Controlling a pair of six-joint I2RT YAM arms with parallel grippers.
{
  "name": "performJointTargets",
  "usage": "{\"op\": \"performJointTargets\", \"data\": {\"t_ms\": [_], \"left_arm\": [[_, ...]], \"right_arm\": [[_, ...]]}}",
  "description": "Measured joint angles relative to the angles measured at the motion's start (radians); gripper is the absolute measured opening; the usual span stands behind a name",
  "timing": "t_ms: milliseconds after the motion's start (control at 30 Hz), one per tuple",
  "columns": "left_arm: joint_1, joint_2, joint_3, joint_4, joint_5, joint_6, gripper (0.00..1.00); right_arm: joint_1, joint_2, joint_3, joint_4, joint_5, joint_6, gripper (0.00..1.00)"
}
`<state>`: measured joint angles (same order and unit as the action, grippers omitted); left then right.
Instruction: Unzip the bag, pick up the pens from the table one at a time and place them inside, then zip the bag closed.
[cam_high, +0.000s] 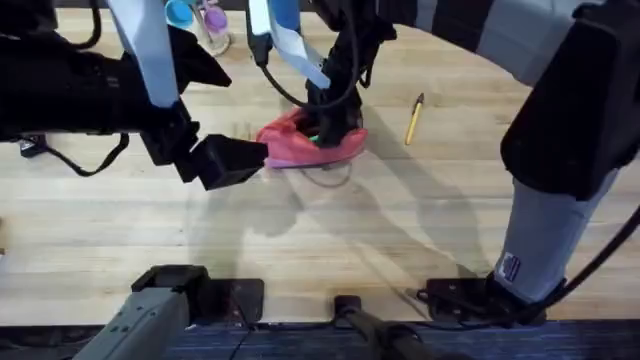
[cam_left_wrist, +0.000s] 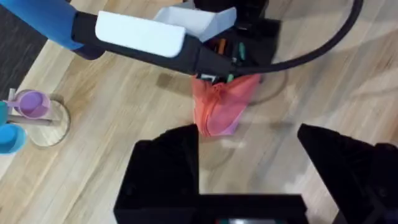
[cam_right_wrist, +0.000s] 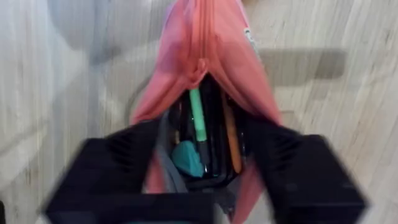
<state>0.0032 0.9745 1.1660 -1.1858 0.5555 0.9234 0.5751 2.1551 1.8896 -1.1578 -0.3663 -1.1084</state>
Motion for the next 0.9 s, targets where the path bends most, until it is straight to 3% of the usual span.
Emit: {"op": "performJointTargets", "data": {"t_ms": [33, 100, 500, 900], "left_arm": [[0.000, 0.000, 0.000, 0.000, 0.000, 0.000, 0.993], [0.000, 0.000, 0.000, 0.000, 0.000, 0.000, 0.993], [0.000, 0.000, 0.000, 0.000, 0.000, 0.000, 0.993], [0.000, 0.000, 0.000, 0.004, 0.000, 0.000, 0.993]], "right_arm": [[0.000, 0.000, 0.000, 0.003, 0.001, 0.000, 0.873], [0.001, 0.000, 0.000, 0.002, 0.003, -0.001, 0.987], [0.001, 0.000, 0.000, -0.011, 0.003, 0.006, 0.996], [-0.029, -0.079, 0.120, -0.157, 0.054, 0.240, 0.996]]}}
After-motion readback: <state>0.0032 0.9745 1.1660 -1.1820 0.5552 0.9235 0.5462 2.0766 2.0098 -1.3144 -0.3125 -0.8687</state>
